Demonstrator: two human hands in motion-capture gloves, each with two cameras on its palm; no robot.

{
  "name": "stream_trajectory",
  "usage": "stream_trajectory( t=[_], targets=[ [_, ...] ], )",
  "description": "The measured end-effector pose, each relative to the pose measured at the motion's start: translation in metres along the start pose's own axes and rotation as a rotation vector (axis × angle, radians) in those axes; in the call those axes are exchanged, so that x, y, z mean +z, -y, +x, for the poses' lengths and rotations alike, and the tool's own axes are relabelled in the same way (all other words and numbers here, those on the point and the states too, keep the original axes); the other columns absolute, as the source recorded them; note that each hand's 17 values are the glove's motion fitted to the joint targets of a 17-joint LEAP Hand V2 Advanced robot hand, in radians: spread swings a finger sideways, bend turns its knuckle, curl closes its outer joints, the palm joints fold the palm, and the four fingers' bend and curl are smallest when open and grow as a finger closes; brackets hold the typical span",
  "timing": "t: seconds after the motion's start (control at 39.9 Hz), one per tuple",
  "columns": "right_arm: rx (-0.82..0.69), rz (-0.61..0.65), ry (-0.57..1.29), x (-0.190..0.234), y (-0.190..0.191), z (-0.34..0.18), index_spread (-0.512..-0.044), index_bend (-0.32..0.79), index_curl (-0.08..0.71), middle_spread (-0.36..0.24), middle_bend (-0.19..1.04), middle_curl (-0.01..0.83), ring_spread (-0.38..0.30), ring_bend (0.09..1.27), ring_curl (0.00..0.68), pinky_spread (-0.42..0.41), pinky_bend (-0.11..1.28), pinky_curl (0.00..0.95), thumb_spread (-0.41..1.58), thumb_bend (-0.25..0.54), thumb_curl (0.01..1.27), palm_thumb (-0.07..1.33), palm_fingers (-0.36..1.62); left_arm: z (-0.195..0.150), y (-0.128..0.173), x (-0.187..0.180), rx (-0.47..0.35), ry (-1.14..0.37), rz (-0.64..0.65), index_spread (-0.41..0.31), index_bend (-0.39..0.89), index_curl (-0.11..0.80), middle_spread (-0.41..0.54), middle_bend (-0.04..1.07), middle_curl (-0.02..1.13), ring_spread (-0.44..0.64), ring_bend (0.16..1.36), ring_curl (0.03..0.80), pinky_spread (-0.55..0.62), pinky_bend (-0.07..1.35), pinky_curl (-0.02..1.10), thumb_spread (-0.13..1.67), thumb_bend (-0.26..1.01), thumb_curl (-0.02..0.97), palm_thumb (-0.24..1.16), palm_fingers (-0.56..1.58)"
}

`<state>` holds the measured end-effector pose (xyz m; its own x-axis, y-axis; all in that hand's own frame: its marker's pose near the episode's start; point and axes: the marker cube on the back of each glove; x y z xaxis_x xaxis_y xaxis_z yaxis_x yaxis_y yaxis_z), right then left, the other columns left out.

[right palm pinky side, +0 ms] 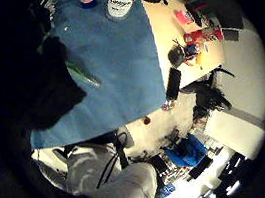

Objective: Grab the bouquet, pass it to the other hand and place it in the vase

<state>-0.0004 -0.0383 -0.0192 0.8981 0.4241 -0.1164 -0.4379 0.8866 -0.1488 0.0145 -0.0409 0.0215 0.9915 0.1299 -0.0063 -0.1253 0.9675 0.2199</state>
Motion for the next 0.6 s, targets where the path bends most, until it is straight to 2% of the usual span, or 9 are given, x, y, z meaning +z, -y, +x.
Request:
stream_trajectory(
  t=[0.05,0.1,0.28,0.35,0.45,0.5,0.55,0.58,0.6],
  targets=[
    [-0.104,0.219,-0.011,0.004,0.011,-0.007,-0.161,0.07,0.104,0.025,0.24,0.319,-0.060,0.67,0.337,0.100,0.74,0.364,1.11,0.049,0.26,0.47,0.54,0.001,-0.001,0.000,-0.001,0.009,0.004,0.035,0.14,0.191,0.374,0.17,0.21,0.40,0.67,0.258,0.39,0.50,0.30,1.09,-0.02,0.200,0.03,-0.05],
    [-0.164,0.328,-0.027,0.013,0.011,-0.013,-0.164,0.11,0.118,0.006,0.23,0.322,-0.078,0.68,0.341,0.074,0.73,0.362,1.09,0.056,0.28,0.52,0.60,0.001,-0.002,-0.001,-0.007,0.015,0.016,0.034,0.14,0.197,0.378,0.18,0.21,0.40,0.67,0.259,0.40,0.48,0.30,1.09,-0.02,0.205,0.03,-0.06],
    [-0.097,0.192,-0.053,0.082,0.032,-0.008,-0.170,0.09,0.140,-0.036,0.24,0.348,-0.117,0.68,0.354,0.010,0.71,0.359,1.04,0.037,0.32,0.60,0.69,-0.010,-0.002,-0.002,-0.046,0.032,0.031,0.024,0.19,0.241,0.386,0.18,0.22,0.44,0.62,0.243,0.44,0.40,0.28,1.10,-0.02,0.217,0.03,-0.05],
    [-0.035,0.139,-0.103,0.101,0.037,-0.002,-0.171,0.07,0.141,-0.043,0.24,0.357,-0.126,0.68,0.363,-0.005,0.71,0.362,1.03,0.023,0.33,0.62,0.70,-0.013,-0.005,-0.002,-0.058,0.027,0.012,0.023,0.18,0.254,0.386,0.17,0.22,0.45,0.61,0.240,0.45,0.38,0.28,1.10,-0.02,0.224,0.04,-0.05],
    [-0.009,0.127,-0.207,0.119,0.043,0.002,-0.161,0.02,0.119,-0.054,0.25,0.371,-0.153,0.72,0.377,-0.049,0.72,0.365,1.00,0.045,0.36,0.72,0.76,-0.018,-0.007,0.002,-0.071,0.021,0.003,0.022,0.17,0.266,0.386,0.17,0.23,0.45,0.60,0.235,0.46,0.37,0.28,1.10,-0.02,0.229,0.04,-0.04],
    [-0.013,0.151,-0.229,0.121,0.046,0.002,-0.175,0.06,0.123,-0.100,0.34,0.397,-0.185,0.70,0.364,-0.113,0.70,0.352,0.98,0.064,0.37,0.78,0.95,-0.020,-0.008,0.004,-0.079,0.023,0.004,0.021,0.18,0.273,0.389,0.17,0.23,0.46,0.58,0.230,0.46,0.37,0.28,1.10,-0.02,0.231,0.04,-0.05],
    [0.015,0.171,-0.251,0.123,0.049,0.004,-0.187,0.06,0.125,-0.124,0.35,0.400,-0.196,0.70,0.360,-0.140,0.68,0.340,0.98,0.083,0.38,0.84,1.00,-0.021,-0.010,0.004,-0.087,0.028,0.000,0.021,0.17,0.278,0.389,0.17,0.23,0.47,0.58,0.229,0.47,0.36,0.28,1.10,-0.02,0.233,0.04,-0.05],
    [0.038,0.172,-0.254,0.125,0.049,0.007,-0.208,0.08,0.136,-0.154,0.44,0.432,-0.209,0.71,0.374,-0.185,0.65,0.337,0.98,0.108,0.40,0.90,1.15,-0.021,-0.011,0.004,-0.092,0.029,-0.004,0.021,0.17,0.281,0.390,0.17,0.23,0.47,0.57,0.227,0.47,0.36,0.28,1.10,-0.02,0.233,0.04,-0.05],
    [0.057,0.177,-0.242,0.127,0.049,0.009,-0.216,0.09,0.143,-0.162,0.46,0.439,-0.215,0.71,0.377,-0.207,0.64,0.338,0.97,0.112,0.40,0.92,1.19,-0.020,-0.011,0.004,-0.095,0.029,-0.010,0.021,0.17,0.283,0.390,0.16,0.23,0.47,0.57,0.226,0.47,0.36,0.28,1.11,-0.02,0.234,0.04,-0.05]
  ],
)
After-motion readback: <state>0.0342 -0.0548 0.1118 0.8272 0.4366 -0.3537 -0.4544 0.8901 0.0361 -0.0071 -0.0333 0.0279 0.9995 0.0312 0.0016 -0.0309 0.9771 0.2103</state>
